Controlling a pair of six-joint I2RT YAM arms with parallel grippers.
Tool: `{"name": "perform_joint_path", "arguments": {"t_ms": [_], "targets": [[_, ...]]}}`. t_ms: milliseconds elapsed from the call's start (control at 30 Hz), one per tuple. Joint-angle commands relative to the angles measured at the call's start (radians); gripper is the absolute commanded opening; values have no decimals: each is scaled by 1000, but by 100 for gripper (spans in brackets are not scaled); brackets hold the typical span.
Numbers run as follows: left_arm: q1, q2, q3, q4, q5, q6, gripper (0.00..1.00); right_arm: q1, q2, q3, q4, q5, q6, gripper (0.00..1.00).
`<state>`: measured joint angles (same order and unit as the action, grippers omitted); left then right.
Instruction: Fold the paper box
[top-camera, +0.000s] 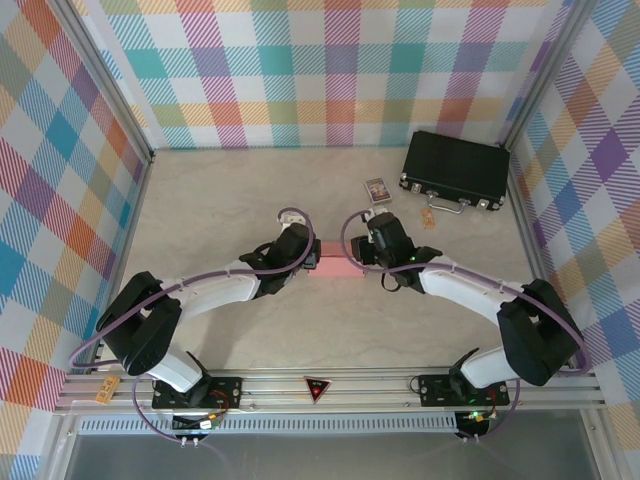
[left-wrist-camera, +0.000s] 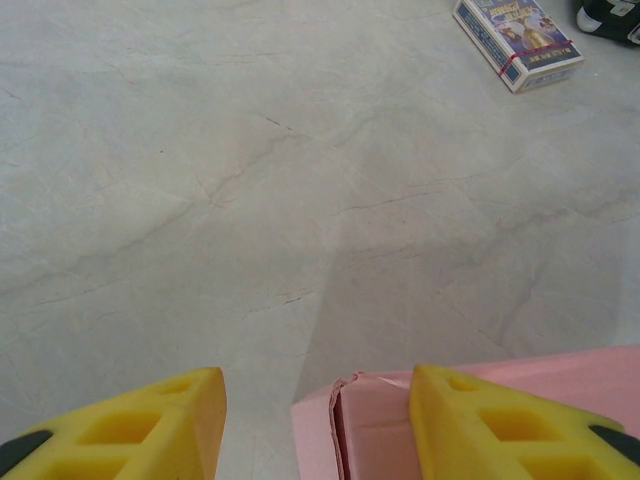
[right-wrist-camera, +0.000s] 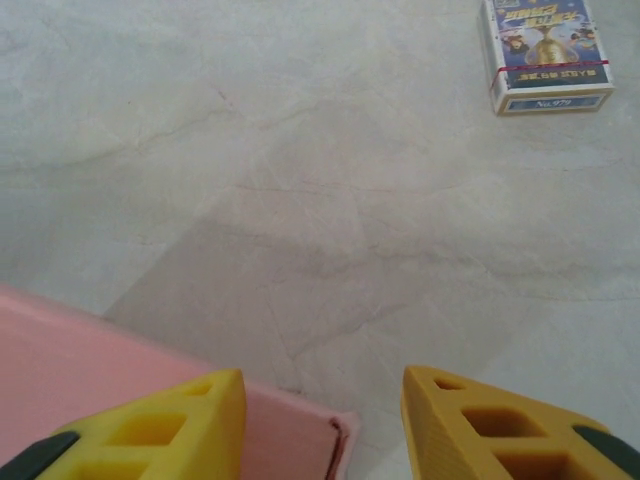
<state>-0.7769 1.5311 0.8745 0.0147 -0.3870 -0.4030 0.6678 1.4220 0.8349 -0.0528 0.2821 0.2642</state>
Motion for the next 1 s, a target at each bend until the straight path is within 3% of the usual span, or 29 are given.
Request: {"name": "perform_joint_path", "arguments": {"t_ms": [0, 367, 967], "targets": [[-18, 12, -24, -92, 17, 24, 51, -1, -18, 83, -195, -29, 2, 45], [-19, 8, -25, -95, 14, 22, 52, -17, -66, 153, -419, -154, -3, 33], [-21, 0, -41, -84, 18, 28, 52, -50, -87, 125, -373, -224, 44, 33]]}}
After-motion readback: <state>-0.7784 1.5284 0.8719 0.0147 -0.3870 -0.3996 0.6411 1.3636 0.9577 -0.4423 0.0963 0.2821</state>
